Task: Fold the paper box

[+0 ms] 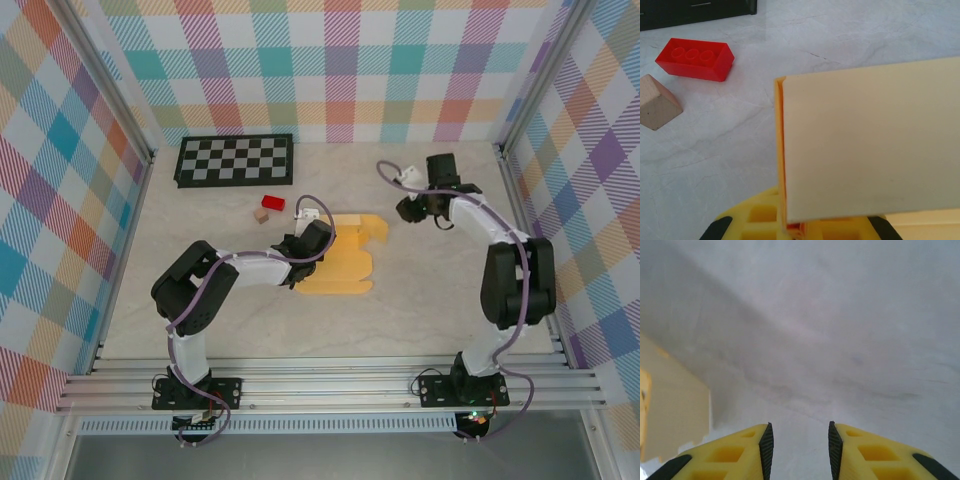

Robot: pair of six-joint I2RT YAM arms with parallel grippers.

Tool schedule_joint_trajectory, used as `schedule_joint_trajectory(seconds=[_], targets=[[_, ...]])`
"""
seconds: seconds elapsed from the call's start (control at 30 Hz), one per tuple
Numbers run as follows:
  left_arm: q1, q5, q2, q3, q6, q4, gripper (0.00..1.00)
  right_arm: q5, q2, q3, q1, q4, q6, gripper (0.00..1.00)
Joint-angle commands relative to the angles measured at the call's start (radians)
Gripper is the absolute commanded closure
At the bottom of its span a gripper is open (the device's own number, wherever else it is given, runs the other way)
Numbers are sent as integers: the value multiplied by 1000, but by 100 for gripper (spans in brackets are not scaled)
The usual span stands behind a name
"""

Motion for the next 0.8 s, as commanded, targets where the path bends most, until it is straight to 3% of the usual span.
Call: schedule_joint_trajectory(seconds=[0.0, 0.4, 0.77], targets=[[-12, 44, -9, -27, 52, -45, 100, -164, 43, -1, 9, -56, -239, 63], [-12, 102, -21, -54, 76, 6, 100, -400, 91, -6, 32, -99, -364, 63], [-12, 107, -22, -41, 69, -5, 100, -413, 47, -67, 110, -42, -371, 63]])
